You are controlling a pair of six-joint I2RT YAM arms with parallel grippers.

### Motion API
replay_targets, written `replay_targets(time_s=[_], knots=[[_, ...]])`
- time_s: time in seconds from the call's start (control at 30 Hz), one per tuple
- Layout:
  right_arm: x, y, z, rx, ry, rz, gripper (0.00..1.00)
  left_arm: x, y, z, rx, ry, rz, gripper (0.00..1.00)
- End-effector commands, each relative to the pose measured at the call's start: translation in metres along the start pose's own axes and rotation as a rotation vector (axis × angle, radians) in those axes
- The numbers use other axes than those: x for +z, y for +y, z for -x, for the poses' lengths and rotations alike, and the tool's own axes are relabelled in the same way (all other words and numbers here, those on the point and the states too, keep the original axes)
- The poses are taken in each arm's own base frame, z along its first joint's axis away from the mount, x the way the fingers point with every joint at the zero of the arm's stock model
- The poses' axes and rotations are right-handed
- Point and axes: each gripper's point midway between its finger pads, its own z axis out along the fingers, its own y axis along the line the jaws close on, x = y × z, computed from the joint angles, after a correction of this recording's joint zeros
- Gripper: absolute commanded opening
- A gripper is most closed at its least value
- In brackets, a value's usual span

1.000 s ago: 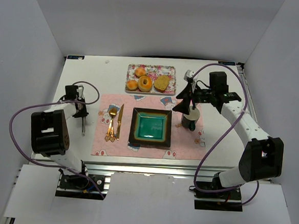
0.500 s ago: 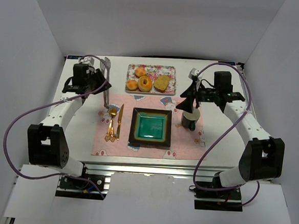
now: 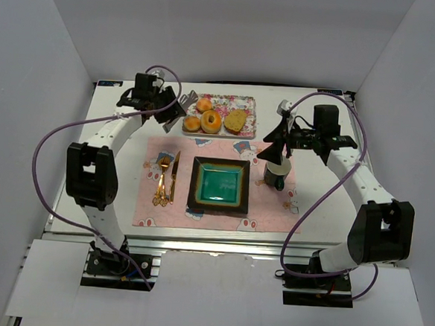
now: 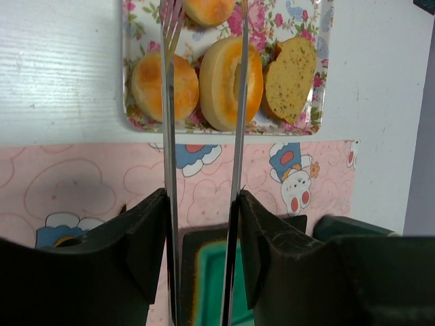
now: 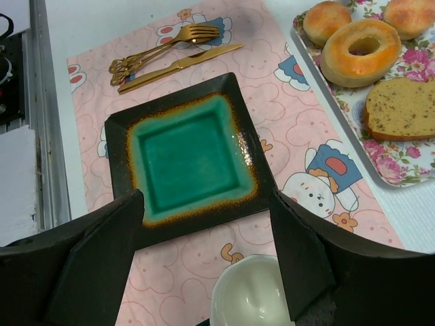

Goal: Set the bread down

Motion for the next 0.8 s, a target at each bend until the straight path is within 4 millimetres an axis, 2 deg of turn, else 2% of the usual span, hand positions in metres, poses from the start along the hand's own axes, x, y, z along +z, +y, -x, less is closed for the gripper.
replay_targets(time_s=[0.0, 0.13, 0.27, 0.47, 0.77], knots=[[-0.007, 0.004, 0.014, -0.033, -0.041, 0.005, 0.79, -0.005, -0.021, 0.012, 0.059, -0.011, -0.012, 0.54], [-0.008, 0.004, 0.013, -0.028, -0.043, 0.002, 0.79, 0.011, -0.023, -0.002, 0.103, 0.054, -0.009, 0.54], [-0.009, 0.002, 0.011, -0.020, -0.042, 0.000, 0.80, 0.018, -0.030, -0.013, 0.127, 0.088, -0.025, 0.54], [-0.009, 0.002, 0.012, -0.013, -0.046, 0.004, 0.80, 0.020, -0.023, -0.024, 0.174, 0.117, 0.031, 0.54], [-0.009, 0.002, 0.011, -0.003, -0.047, 0.008, 0.80, 0.017, -0.032, -0.027, 0.171, 0.123, -0.001, 0.54]])
